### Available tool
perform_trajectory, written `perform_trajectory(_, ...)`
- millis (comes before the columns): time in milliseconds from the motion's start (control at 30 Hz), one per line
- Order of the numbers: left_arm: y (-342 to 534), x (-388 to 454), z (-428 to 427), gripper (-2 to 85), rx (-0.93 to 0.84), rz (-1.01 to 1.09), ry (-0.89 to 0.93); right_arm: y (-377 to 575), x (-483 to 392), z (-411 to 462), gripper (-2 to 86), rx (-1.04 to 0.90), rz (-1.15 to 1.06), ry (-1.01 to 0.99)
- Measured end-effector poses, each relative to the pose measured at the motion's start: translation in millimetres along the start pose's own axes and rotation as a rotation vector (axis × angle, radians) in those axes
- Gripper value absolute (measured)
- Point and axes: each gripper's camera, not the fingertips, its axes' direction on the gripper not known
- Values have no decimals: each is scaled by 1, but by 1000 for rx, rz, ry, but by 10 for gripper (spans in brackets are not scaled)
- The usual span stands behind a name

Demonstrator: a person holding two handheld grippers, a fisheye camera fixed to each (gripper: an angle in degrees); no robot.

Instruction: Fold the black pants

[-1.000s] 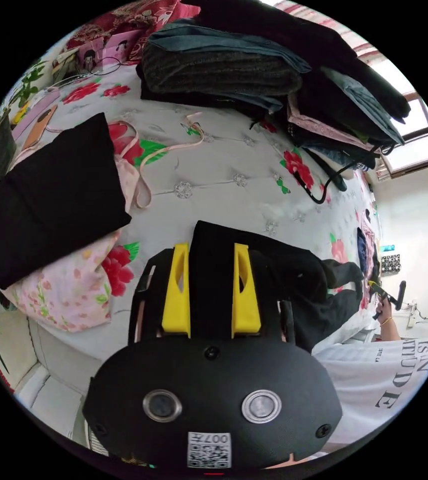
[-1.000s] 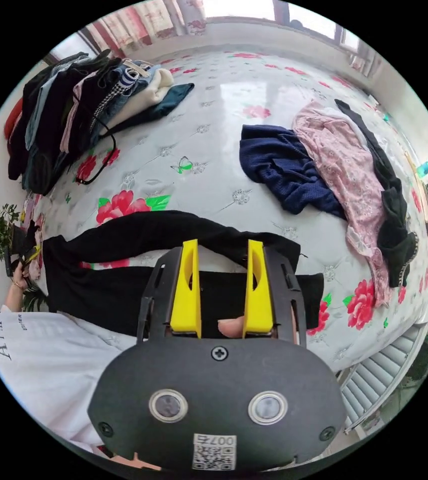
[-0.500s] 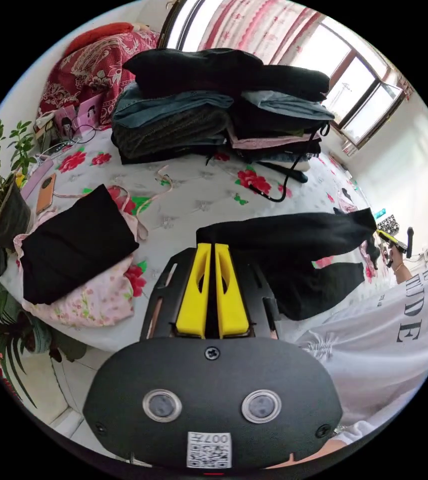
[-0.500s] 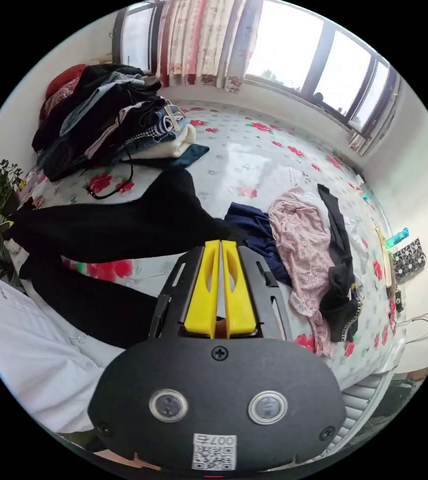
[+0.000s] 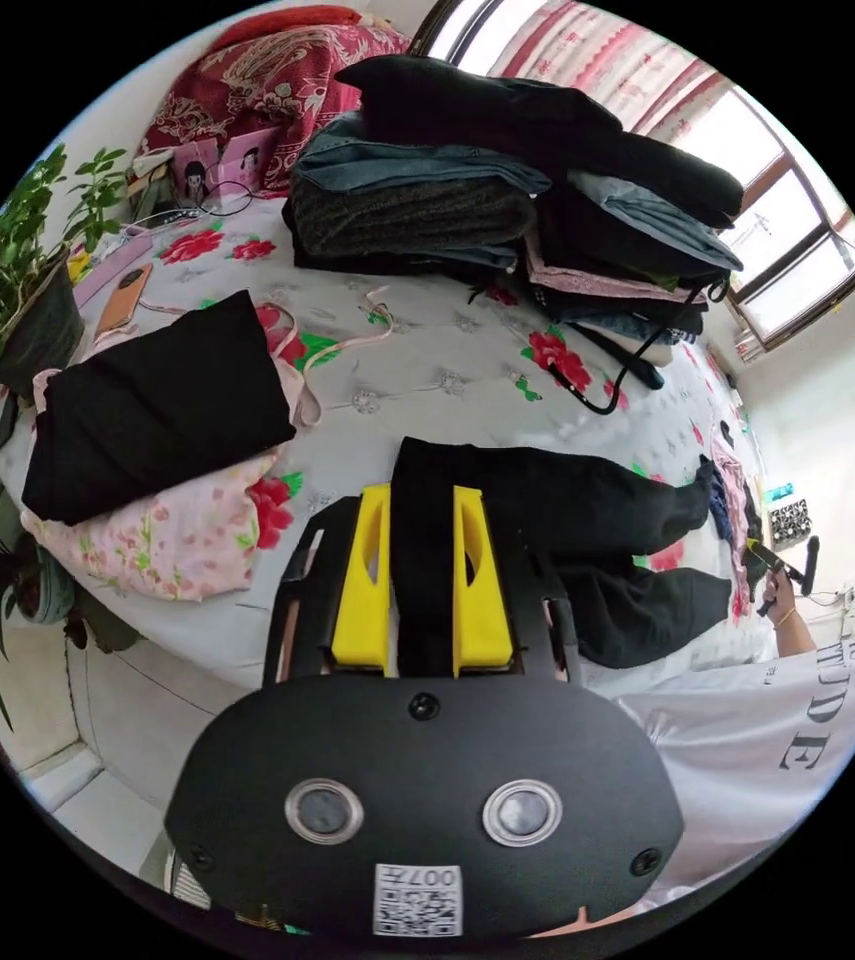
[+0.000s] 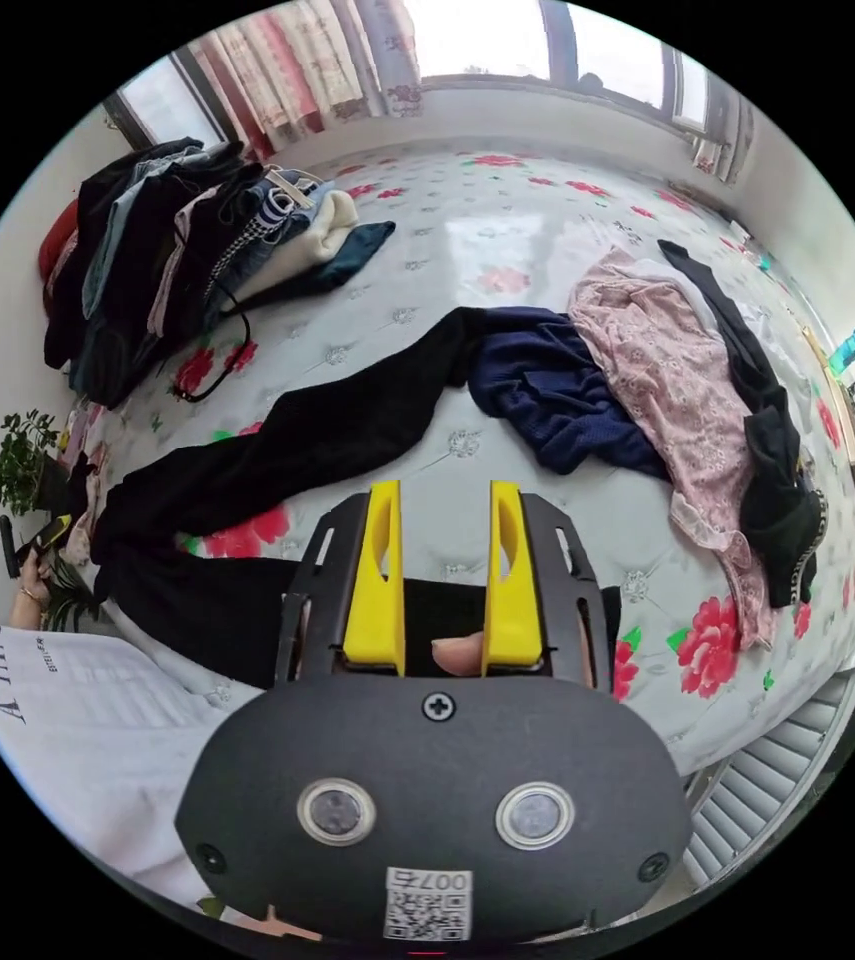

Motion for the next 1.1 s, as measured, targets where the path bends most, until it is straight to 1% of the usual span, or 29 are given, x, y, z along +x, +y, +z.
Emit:
perform_trajectory(67, -21, 9, 21, 94, -31, 33, 3, -28, -9, 7, 89, 3, -28, -19)
perform_trajectory(167, -53, 30, 69, 108, -145, 112, -39, -68, -24, 25, 93, -43, -72, 17)
perform_trajectory(233, -67, 42, 102, 123, -252, 150, -118, -92, -31, 38, 94, -80, -81, 24)
perform_trajectory(267, -73, 51, 127, 127, -348, 182, -189, -106, -35, 48, 95, -100, -80, 26)
perform_trajectory(300, -73, 63, 146, 128, -399, 235, -274, -112, -37, 53, 95, -110, -78, 28)
perform_trajectory(367, -72, 81, 149, 116, -383, 359, -321, -131, -41, 81, 93, -178, -69, 52)
perform_trajectory(400, -73, 85, 150, 102, -391, 382, -335, -134, -42, 89, 92, -202, -66, 58)
perform_trajectory(433, -73, 85, 149, 90, -385, 380, -340, -138, -43, 107, 89, -257, -60, 67)
perform_trajectory(467, -71, 82, 145, 65, -357, 371, -353, -136, -48, 107, 80, -210, -70, 109)
perform_trajectory(533, -68, 74, 137, 49, -323, 341, -326, -132, -55, 107, 59, -178, -91, 135)
perform_trajectory(633, -62, 54, 90, 40, -210, 236, -180, -129, -57, 91, 32, -206, -85, 168)
perform_trajectory(700, -44, 31, 21, 37, -54, 122, 3, -112, -53, 45, 24, -60, -73, 183)
perform_trajectory(733, -38, 25, 3, 36, -12, 96, 56, -95, -45, 4, 20, 62, -45, 149)
perform_trajectory(767, -25, 15, -28, 36, 50, 59, 165, -75, -35, -39, 17, 177, -8, 89)
perform_trajectory(800, -14, 9, -55, 37, 92, 45, 245, -64, -31, -60, 16, 239, 10, 61)
perform_trajectory(867, -3, 3, -89, 37, 158, 36, 294, -24, -23, -131, 13, 439, 80, 59)
perform_trajectory(933, -4, -6, -109, 38, 225, -11, 340, -5, -25, -169, 14, 555, 101, 101)
perform_trajectory(967, -13, -11, -111, 39, 257, -49, 392, 0, -27, -184, 15, 611, 103, 116)
perform_trajectory(1033, -41, -12, -97, 42, 266, -87, 421, -7, -31, -195, 18, 653, 78, 128)
perform_trajectory(1100, -94, -1, -56, 56, 232, -120, 346, -30, -32, -187, 23, 641, 43, 157)
